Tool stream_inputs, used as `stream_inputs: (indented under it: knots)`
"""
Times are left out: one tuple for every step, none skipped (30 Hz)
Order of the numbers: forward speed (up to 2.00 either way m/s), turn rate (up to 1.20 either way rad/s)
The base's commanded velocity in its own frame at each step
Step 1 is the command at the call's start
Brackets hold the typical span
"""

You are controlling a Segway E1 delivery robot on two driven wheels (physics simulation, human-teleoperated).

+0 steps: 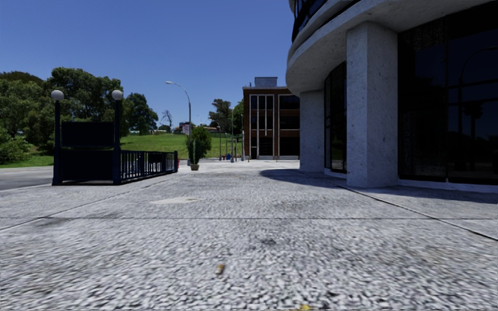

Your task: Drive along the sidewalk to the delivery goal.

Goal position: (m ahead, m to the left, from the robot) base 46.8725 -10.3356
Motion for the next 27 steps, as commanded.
stream_inputs:
  knots:
    - [2.0,0.0]
    - [2.0,0.0]
    - [2.0,0.0]
    - [2.0,0.0]
    - [2.0,0.0]
    - [2.0,0.0]
    - [2.0,0.0]
    - [2.0,0.0]
    - [2.0,0.0]
    - [2.0,0.0]
    - [2.0,0.0]
    - [2.0,0.0]
    - [2.0,0.0]
    - [2.0,0.0]
    - [2.0,0.0]
    - [2.0,0.0]
    - [2.0,0.0]
    - [2.0,0.0]
    - [2.0,0.0]
    - [2.0,0.0]
    - [2.0,0.0]
    - [2.0,0.0]
    - [2.0,0.0]
    - [2.0,0.0]
    - [2.0,0.0]
    - [2.0,0.0]
    - [2.0,0.0]
